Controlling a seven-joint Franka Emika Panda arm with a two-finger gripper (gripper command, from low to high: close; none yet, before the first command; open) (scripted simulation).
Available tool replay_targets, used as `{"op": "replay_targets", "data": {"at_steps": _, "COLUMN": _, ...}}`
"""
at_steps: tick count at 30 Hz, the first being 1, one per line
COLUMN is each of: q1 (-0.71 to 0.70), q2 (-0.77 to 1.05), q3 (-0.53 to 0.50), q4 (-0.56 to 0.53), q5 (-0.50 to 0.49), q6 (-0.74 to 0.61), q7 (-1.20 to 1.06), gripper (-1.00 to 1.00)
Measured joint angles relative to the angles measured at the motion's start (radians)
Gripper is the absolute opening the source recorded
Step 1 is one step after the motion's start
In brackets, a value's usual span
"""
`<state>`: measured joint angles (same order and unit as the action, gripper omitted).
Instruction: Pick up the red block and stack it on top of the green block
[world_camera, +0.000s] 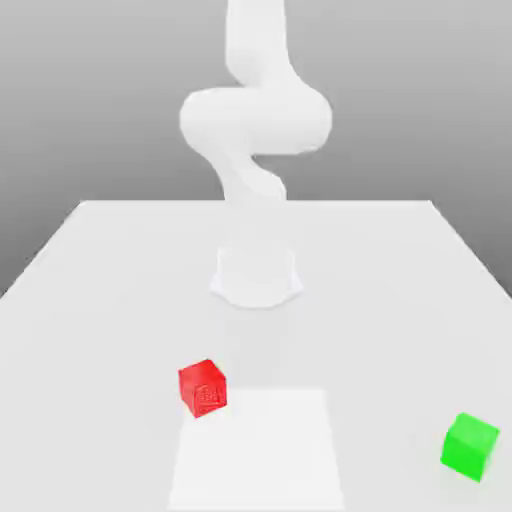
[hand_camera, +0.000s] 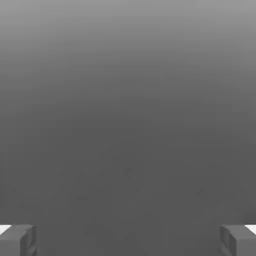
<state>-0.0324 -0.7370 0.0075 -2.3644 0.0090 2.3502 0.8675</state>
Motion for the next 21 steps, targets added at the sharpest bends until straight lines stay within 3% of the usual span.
{"op": "replay_targets", "data": {"at_steps": 16, "q1": -0.237, "q2": 0.532, "q3": 0.074, "q4": -0.501, "q5": 0.023, "q6": 0.405, "q7": 0.591, "gripper": 0.0}}
{"op": "replay_targets", "data": {"at_steps": 21, "q1": -0.262, "q2": 0.792, "q3": 0.053, "q4": -0.536, "q5": -0.031, "q6": 0.609, "q7": 0.713, "gripper": 0.0}}
